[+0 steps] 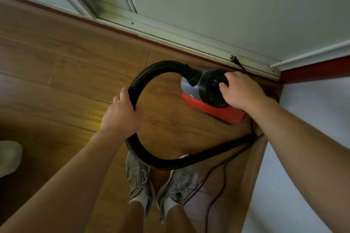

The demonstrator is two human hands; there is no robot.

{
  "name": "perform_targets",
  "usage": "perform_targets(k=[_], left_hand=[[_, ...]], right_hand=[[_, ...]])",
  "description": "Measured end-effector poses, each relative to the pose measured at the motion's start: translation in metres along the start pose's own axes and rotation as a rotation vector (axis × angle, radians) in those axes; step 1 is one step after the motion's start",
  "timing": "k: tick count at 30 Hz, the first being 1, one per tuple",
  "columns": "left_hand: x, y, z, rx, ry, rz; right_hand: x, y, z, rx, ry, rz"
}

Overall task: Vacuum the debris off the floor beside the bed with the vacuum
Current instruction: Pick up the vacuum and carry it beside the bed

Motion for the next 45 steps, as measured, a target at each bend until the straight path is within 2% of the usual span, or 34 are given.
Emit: perform_targets(k=[5, 10, 20, 29, 45], left_hand=[[0.003, 0.014, -0.008, 0.039, -0.111, 0.015], [0.006, 0.02, -0.006, 0.085, -0.107, 0.065], [0.018, 0.031, 0.0, 0.196, -0.145, 0.111], [0.024, 0.033, 0.014, 0.237, -0.121, 0.176], [0.027, 0.033, 0.03, 0.53, -0.196, 0.247]], right_hand=[[-0.006, 0.013, 0.015, 0.006, 0.008, -0.022], [-0.01, 0.024, 0.021, -0.009, -0.014, -0.043], [-0.016, 0.026, 0.033, -0.147, -0.072, 0.065], [-0.017, 0.03, 0.038, -0.211, -0.015, 0.085], [-0.001, 0.051, 0.023, -0.382, 0.032, 0.079]])
Point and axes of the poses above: each hand's wrist, its own x-axis away from the middle knuckle, its own y-axis out of the palm, z = x × y, the point moved 7 cm from there along -x, towards the middle knuckle, and after that the axes turned 5 degrees about z, right-handed, at the moved point
